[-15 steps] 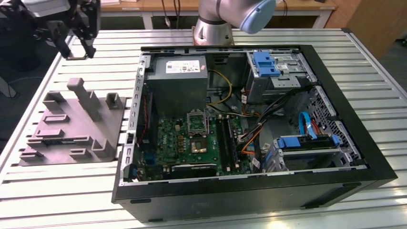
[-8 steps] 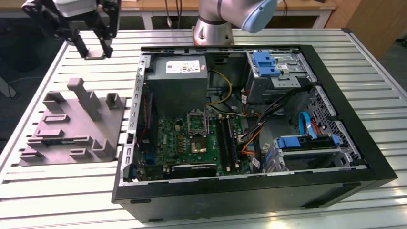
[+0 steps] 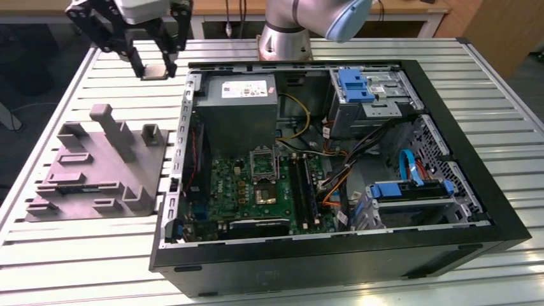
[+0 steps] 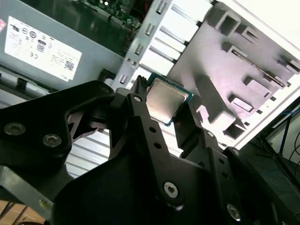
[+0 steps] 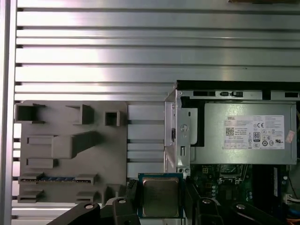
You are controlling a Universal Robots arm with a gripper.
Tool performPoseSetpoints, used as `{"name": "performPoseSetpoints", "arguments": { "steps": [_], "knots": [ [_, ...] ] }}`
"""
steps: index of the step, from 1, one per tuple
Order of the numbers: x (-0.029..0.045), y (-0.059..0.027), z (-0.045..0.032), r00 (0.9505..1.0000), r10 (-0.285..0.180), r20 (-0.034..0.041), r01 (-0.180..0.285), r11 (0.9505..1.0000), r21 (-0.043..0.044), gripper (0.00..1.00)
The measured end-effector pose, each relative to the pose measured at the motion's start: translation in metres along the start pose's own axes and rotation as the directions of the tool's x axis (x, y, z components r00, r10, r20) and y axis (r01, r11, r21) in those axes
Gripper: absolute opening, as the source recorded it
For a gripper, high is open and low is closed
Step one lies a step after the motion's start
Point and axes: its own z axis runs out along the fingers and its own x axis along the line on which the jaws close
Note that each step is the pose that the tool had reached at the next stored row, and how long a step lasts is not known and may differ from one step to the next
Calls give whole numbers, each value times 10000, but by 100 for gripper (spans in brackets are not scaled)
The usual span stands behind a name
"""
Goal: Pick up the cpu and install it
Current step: 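Pick up the cpu and move it towards the insertion slot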
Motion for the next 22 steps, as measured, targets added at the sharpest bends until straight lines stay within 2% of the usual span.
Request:
{"name": "performPoseSetpoints", "arguments": {
  "steps": [7, 22],
  "knots": [
    [-319, 1, 42, 10000, -2, -1, 2, 10000, 1, 47],
    [-1002, 2, 190, 10000, -2, -1, 2, 10000, 1, 47]
  ]
}}
